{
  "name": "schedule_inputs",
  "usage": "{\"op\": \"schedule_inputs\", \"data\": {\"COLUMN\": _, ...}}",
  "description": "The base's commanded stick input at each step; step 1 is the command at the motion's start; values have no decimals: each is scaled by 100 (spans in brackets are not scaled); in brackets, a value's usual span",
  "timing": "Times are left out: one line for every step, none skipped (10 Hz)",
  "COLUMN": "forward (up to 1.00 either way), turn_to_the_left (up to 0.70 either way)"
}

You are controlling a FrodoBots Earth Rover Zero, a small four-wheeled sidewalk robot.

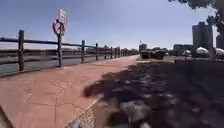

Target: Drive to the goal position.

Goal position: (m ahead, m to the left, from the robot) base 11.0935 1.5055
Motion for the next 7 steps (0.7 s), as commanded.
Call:
{"op": "schedule_inputs", "data": {"forward": 85, "turn_to_the_left": 0}}
{"op": "schedule_inputs", "data": {"forward": 85, "turn_to_the_left": 0}}
{"op": "schedule_inputs", "data": {"forward": 85, "turn_to_the_left": 0}}
{"op": "schedule_inputs", "data": {"forward": 85, "turn_to_the_left": 0}}
{"op": "schedule_inputs", "data": {"forward": 85, "turn_to_the_left": 0}}
{"op": "schedule_inputs", "data": {"forward": 85, "turn_to_the_left": 0}}
{"op": "schedule_inputs", "data": {"forward": 85, "turn_to_the_left": 0}}
